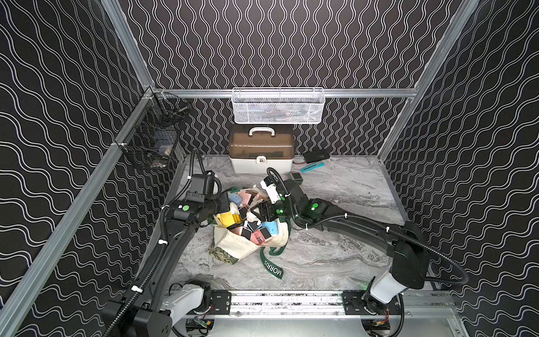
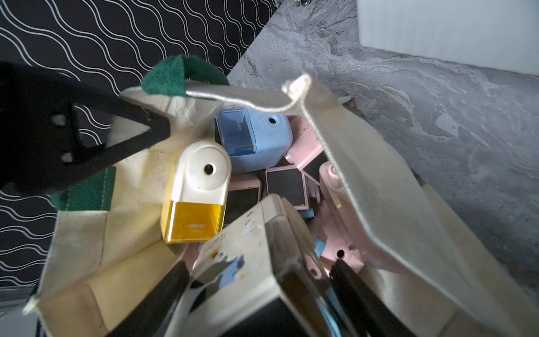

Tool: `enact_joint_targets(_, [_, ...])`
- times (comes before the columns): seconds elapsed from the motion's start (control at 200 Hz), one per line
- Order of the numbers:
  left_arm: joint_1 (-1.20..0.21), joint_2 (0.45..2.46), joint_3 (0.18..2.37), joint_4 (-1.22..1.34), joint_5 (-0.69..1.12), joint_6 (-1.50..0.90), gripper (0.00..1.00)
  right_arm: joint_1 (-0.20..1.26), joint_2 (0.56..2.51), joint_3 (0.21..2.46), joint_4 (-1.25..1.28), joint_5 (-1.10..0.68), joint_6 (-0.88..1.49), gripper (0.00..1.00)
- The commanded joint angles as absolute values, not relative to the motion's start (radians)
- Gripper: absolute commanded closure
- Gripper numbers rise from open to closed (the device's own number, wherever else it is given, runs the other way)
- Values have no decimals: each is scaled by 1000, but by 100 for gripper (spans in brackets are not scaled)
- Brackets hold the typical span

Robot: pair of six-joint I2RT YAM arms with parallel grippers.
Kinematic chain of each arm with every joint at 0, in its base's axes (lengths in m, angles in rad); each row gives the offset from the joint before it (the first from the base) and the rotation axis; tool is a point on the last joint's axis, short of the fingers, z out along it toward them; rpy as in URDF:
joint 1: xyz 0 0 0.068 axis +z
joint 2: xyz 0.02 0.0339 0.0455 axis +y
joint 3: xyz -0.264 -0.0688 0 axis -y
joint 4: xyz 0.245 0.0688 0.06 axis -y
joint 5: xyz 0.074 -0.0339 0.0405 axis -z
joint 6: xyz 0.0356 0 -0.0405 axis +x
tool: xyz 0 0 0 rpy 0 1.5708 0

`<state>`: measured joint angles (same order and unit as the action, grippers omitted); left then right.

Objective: Take out the pencil sharpeners from the tote bags
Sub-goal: Pick up the pencil sharpener from the canvas bag, then place the pencil sharpener at the center of the board.

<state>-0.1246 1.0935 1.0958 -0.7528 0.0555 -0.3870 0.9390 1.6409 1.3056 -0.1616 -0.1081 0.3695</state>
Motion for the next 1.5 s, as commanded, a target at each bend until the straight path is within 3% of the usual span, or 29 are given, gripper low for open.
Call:
enact_joint_targets(0.0, [-124, 1092, 1097, -785, 61, -374, 100, 940, 1608, 1305, -175, -134, 359, 51])
enact_joint_targets(0.48, [-123, 1092, 1095, -786, 55, -374, 100, 912, 1393, 1256, -254, -108, 304, 52])
enact_joint_targets(0.691, [-123, 1091, 1097, -786, 55, -373, 100, 732, 1277, 1198, -242, -140, 365, 52])
enact_joint_targets(0.781, [-123, 1089, 1097, -784, 56, -374, 100, 658, 1264, 1186, -257, -62, 394, 52])
enact_joint_targets(1.111, [-123, 1086, 1097, -787, 55, -374, 100, 464, 1476, 1285, -383, 177, 372, 52])
enact_joint_targets(1.496, [-121, 1088, 1096, -785, 58, -374, 100, 301, 1699, 1324, -296, 89, 237, 52])
